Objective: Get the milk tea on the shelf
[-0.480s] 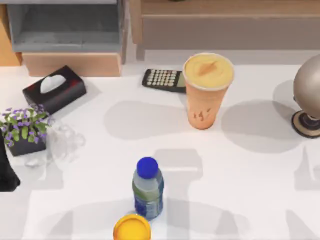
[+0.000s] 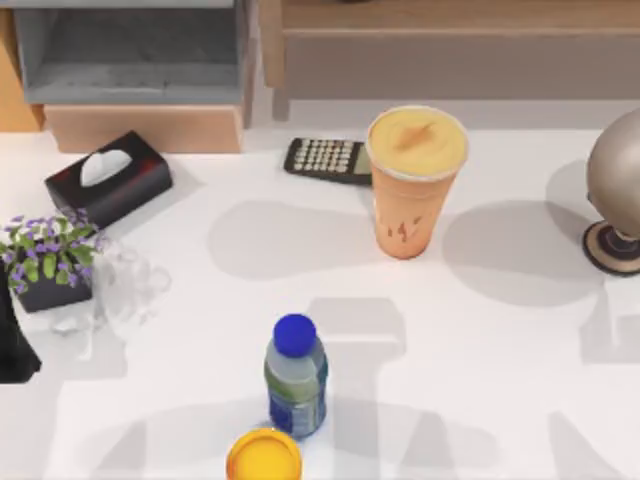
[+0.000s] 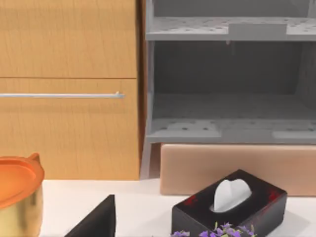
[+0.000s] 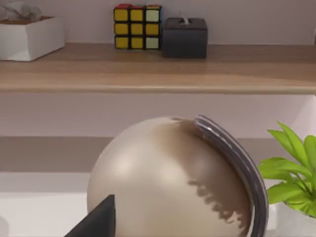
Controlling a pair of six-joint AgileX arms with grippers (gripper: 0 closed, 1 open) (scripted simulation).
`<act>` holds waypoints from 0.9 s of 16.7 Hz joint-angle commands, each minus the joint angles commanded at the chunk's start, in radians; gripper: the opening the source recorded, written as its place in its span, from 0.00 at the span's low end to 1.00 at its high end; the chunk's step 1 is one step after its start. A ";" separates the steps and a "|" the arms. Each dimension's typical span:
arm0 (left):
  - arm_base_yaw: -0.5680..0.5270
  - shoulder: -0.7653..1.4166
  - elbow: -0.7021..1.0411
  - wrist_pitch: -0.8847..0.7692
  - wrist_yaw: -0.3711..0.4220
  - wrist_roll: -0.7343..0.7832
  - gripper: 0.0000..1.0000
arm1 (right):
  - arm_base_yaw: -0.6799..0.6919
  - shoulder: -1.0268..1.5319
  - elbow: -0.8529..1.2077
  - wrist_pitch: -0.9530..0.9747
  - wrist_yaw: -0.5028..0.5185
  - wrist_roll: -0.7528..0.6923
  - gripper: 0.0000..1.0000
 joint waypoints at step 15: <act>0.000 0.000 0.000 0.000 0.000 0.000 1.00 | 0.541 1.265 0.351 0.890 0.556 0.012 1.00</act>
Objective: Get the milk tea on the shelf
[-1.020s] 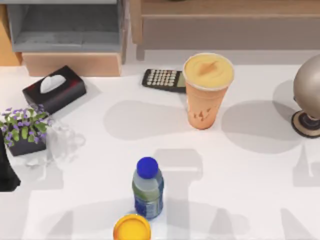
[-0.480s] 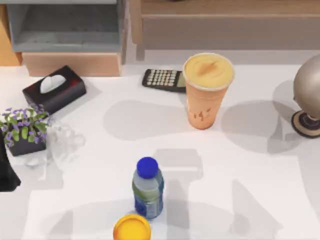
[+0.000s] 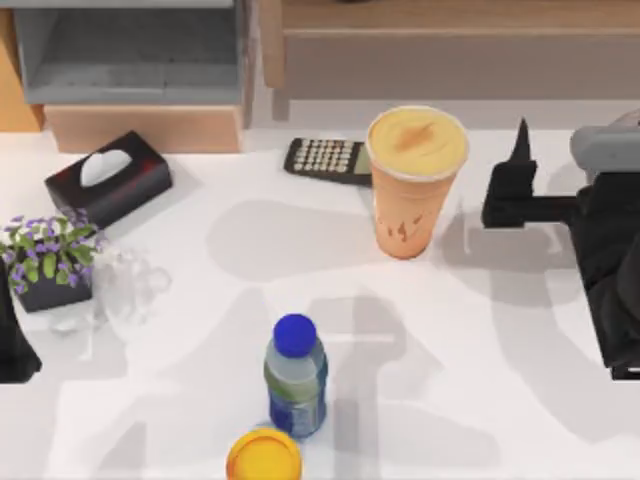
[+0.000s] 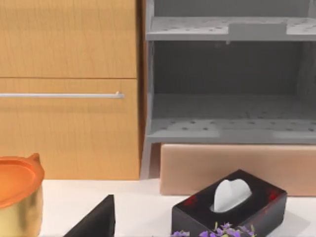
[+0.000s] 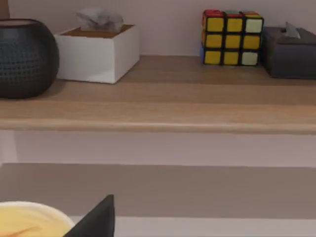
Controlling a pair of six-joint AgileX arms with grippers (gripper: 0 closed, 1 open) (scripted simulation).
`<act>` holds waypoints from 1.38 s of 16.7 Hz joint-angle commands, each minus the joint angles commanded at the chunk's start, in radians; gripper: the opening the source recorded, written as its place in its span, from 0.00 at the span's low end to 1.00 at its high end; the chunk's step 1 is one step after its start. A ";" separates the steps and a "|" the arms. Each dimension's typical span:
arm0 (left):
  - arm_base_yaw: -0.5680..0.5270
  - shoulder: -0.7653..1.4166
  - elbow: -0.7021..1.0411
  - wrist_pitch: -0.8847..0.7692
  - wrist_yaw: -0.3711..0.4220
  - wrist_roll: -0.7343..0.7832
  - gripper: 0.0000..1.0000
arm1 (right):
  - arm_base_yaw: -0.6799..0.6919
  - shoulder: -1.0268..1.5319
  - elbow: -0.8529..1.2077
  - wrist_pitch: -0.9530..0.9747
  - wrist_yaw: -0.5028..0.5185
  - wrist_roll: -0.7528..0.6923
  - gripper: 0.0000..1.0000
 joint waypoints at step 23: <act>0.000 0.000 0.000 0.000 0.000 0.000 1.00 | 0.253 0.811 0.316 0.497 0.266 0.004 1.00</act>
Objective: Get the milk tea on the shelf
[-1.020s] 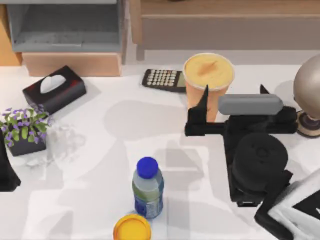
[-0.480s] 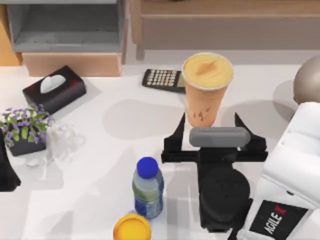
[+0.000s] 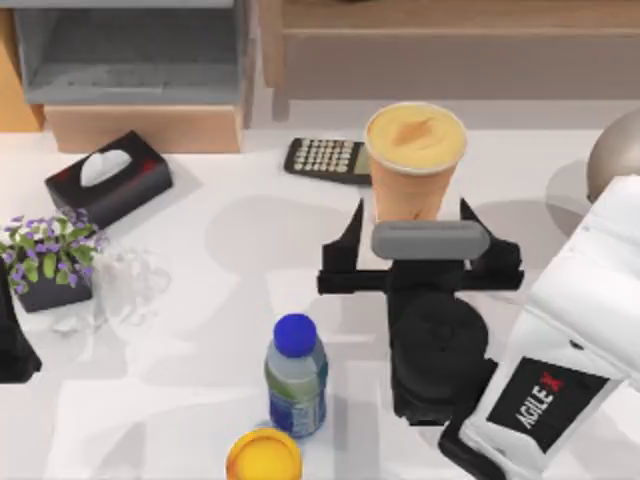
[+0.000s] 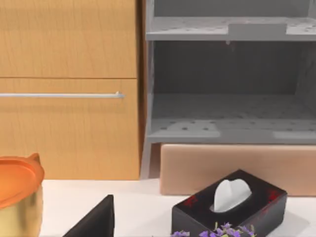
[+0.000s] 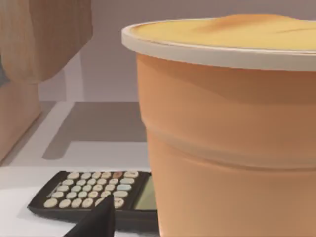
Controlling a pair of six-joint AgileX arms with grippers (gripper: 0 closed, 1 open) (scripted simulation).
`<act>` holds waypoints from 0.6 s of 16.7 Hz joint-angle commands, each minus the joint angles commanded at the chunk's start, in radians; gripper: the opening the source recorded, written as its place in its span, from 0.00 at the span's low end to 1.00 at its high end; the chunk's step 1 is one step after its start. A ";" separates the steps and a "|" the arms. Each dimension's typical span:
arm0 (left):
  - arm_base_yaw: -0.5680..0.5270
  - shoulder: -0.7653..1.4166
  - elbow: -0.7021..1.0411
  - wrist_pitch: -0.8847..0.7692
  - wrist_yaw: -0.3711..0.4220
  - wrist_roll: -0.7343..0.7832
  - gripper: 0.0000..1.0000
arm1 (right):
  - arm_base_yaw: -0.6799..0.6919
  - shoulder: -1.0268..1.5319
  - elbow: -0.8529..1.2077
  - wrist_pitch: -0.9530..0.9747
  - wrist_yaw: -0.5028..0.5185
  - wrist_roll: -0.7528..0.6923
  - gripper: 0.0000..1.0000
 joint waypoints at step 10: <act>0.000 0.000 0.000 0.000 0.000 0.000 1.00 | -0.106 0.043 0.131 -0.085 -0.105 -0.003 0.92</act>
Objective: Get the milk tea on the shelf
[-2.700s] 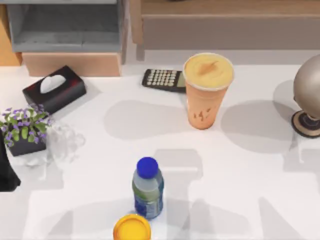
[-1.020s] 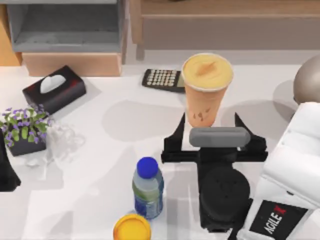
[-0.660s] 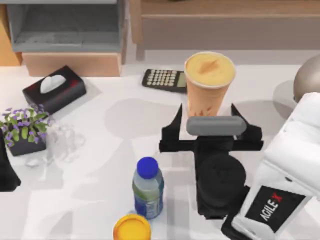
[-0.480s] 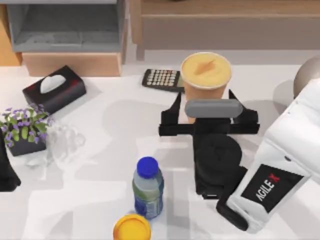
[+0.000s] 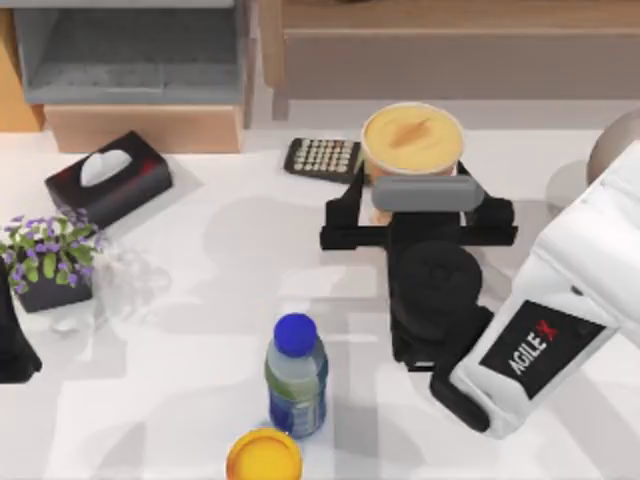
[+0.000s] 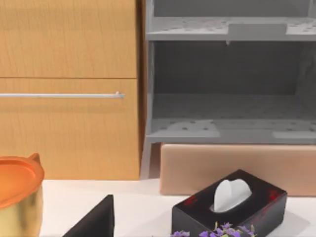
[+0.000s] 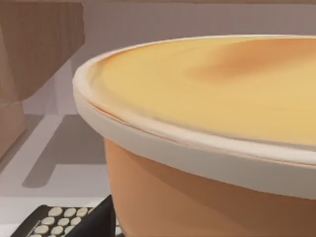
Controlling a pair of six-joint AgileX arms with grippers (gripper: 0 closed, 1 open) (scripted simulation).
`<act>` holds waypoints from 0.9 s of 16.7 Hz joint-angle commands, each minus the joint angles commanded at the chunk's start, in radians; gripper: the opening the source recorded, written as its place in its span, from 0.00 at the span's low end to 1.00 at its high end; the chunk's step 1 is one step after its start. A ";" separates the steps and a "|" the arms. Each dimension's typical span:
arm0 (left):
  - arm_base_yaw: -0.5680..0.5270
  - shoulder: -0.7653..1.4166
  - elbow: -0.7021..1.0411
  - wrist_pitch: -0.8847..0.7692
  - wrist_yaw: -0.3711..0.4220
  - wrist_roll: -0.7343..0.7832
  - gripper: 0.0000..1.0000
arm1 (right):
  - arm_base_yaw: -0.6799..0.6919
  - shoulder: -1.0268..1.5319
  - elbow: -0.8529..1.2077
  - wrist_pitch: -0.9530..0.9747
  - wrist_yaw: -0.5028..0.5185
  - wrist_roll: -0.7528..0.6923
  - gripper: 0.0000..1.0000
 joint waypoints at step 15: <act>0.000 0.000 0.000 0.000 0.000 0.000 1.00 | 0.000 0.000 0.000 0.000 0.000 0.000 0.00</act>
